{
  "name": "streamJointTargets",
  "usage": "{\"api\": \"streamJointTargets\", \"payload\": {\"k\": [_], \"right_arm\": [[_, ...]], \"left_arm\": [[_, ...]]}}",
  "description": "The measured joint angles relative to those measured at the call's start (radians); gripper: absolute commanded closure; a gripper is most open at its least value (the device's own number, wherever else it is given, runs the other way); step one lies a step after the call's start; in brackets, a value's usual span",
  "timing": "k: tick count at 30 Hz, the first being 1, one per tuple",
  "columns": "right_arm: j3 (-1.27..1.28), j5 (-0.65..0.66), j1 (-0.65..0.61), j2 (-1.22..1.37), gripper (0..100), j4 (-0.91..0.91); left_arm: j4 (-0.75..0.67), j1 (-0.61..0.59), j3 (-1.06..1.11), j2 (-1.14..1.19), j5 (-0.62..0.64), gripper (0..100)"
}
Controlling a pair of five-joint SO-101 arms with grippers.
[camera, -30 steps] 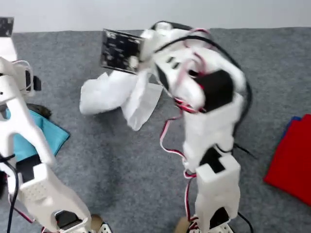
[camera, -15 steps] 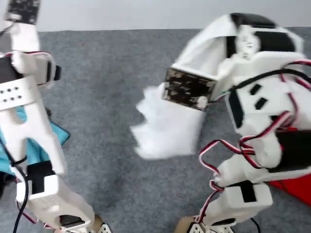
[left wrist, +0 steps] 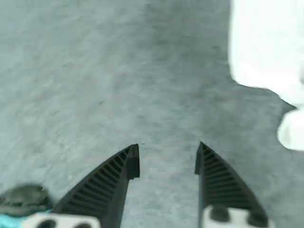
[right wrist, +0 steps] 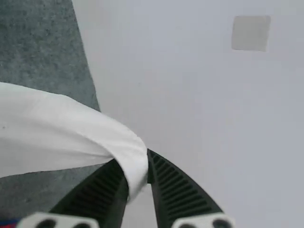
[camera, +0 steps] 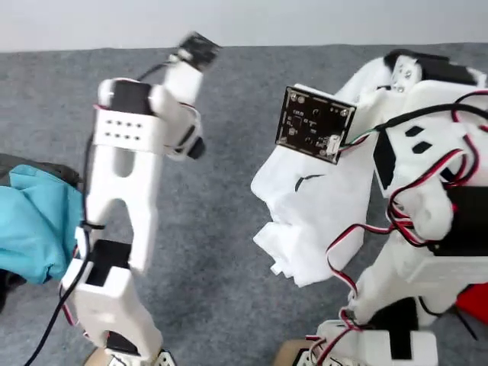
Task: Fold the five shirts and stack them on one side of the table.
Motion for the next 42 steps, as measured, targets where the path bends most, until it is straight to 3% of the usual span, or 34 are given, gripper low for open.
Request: {"api": "streamJointTargets", "payload": {"k": [13, 18, 27, 42], "right_arm": [[0.068, 0.000, -0.008, -0.026, 98.7, 0.000], [0.068, 0.000, -0.005, -0.026, 98.7, 0.000], [0.068, 0.000, 0.012, -0.032, 98.7, 0.000], [0.068, 0.000, 0.014, -0.032, 98.7, 0.000]], "left_arm": [[-0.005, 0.247, 0.198, 0.006, -0.094, 76], [-0.106, 0.307, 0.265, 0.006, -0.094, 73], [-0.252, 0.347, 0.287, 0.014, -0.094, 73], [-0.334, 0.413, 0.287, 0.129, -0.087, 73]]}}
